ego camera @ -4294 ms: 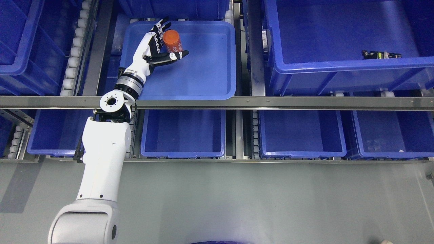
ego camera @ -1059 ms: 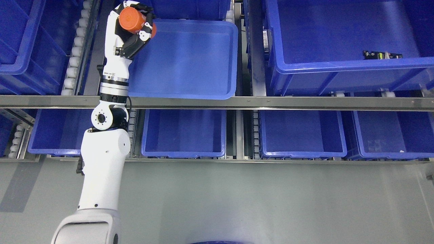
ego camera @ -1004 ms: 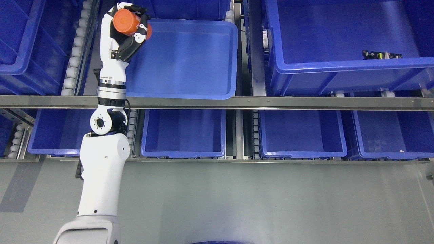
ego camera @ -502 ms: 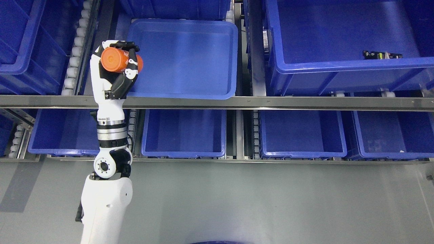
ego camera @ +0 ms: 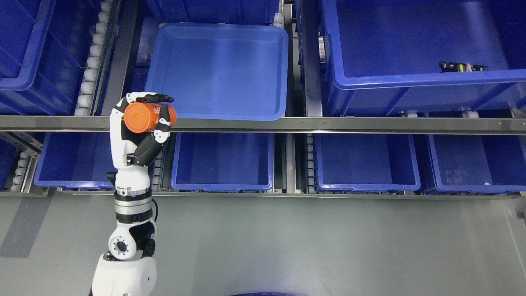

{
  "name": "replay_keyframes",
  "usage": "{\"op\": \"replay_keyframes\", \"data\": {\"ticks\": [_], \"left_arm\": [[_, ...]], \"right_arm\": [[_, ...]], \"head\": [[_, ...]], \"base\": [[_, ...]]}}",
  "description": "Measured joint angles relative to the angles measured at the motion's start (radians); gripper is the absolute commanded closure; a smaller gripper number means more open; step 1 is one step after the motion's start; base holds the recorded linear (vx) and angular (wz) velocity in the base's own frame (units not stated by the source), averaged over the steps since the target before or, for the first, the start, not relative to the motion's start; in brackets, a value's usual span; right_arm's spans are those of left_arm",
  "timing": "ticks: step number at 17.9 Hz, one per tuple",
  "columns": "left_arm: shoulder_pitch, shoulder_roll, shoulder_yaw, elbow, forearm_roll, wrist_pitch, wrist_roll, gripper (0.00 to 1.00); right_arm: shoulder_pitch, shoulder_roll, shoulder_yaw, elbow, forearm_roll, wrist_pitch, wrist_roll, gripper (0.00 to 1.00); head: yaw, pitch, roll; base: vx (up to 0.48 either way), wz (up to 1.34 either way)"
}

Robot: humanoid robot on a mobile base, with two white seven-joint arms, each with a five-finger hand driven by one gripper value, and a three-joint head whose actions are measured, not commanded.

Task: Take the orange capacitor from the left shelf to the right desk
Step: 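Lift the capacitor out of the bin and pull it toward the robot, then hold the capacitor in the left hand while turning toward the steel table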

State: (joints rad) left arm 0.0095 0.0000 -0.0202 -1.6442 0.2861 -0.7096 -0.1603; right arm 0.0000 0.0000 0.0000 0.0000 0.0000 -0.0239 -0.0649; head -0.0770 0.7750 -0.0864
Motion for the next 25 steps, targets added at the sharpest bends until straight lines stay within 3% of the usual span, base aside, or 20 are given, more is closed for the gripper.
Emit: {"op": "replay_keyframes", "data": {"ticks": [17,25], "left_arm": [[0.062,0.0,0.016,-0.065,0.001,-0.011,-0.002,0.98],[0.057,0.0,0.014,-0.073,0.001,-0.009,-0.002,0.98]], "right_arm": [[0.001,0.0,0.0,0.0,0.0,0.0,0.0,0.0],[-0.001,0.0,0.0,0.0,0.0,0.0,0.0,0.0]], "head": [[0.0,0.0,0.0],[0.0,0.0,0.0]], "base": [[-0.019,-0.06],[-0.055,-0.52]]}}
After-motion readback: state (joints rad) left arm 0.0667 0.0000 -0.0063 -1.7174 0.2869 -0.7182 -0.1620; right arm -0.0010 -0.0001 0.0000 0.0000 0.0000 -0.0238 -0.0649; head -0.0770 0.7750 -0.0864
